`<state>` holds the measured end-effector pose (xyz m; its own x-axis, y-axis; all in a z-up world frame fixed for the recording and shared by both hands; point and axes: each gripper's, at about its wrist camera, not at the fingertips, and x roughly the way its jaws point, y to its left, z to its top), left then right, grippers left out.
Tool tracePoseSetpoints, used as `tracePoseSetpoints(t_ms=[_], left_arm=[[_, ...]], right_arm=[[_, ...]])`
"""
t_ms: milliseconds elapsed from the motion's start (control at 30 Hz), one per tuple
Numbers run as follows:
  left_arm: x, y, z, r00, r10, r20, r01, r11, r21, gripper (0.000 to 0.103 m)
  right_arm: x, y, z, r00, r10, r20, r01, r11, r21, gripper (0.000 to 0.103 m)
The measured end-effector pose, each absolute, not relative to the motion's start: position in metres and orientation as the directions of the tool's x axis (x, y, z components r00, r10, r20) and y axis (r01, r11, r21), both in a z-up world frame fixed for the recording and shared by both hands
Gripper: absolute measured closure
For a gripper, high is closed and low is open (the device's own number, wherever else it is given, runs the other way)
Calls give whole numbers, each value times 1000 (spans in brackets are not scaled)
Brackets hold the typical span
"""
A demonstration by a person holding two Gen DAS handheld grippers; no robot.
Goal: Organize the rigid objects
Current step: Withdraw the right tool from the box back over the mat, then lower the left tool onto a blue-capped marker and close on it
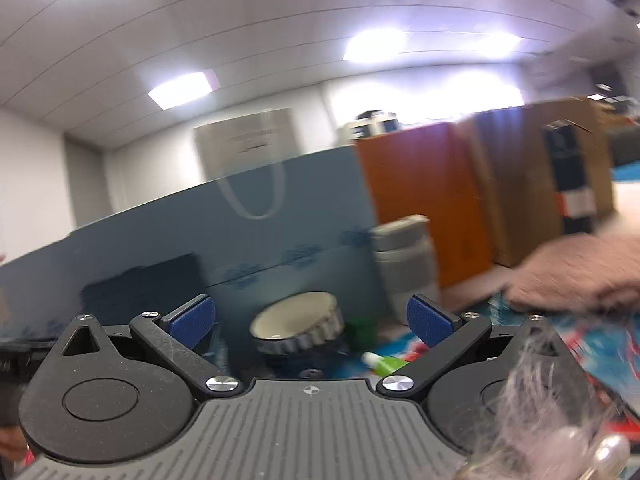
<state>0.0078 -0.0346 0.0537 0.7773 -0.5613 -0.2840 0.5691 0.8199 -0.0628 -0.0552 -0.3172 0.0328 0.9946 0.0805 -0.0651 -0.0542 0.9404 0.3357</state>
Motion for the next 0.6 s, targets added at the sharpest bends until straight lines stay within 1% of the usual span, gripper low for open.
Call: tracePoseSetpoints(t_ms=[100, 200, 300, 400, 467, 533, 567, 600], left_arm=[[0, -52, 46, 753, -582, -307, 613, 790, 8, 0], [-2, -71, 37, 716, -610, -339, 665, 743, 68, 0], [-6, -92, 24, 668, -627, -400, 723, 675, 149, 0], [-10, -112, 12, 569, -672, -474, 812, 550, 194, 0], [-9, -126, 4, 498, -693, -521, 860, 470, 198, 4], [-3, -141, -4, 439, -695, -570, 893, 408, 190, 16], [0, -148, -7, 420, -688, -592, 901, 392, 184, 20], [5, -154, -10, 406, -682, -608, 907, 381, 179, 26]], right_arm=[[-57, -327, 21, 996, 22, -84, 12, 923, 385, 0], [-60, -338, 11, 998, 3, -64, 25, 897, 441, 0], [-60, -346, 6, 999, -29, -43, 46, 877, 478, 0], [-63, -353, 1, 999, -38, -23, 45, 854, 518, 0], [-61, -358, -4, 999, -28, -26, 37, 837, 545, 0], [-61, -361, -6, 999, -21, -30, 35, 823, 566, 0], [-60, -362, -7, 999, -18, -33, 34, 818, 575, 0], [-60, -364, -8, 999, -15, -34, 32, 811, 584, 0]])
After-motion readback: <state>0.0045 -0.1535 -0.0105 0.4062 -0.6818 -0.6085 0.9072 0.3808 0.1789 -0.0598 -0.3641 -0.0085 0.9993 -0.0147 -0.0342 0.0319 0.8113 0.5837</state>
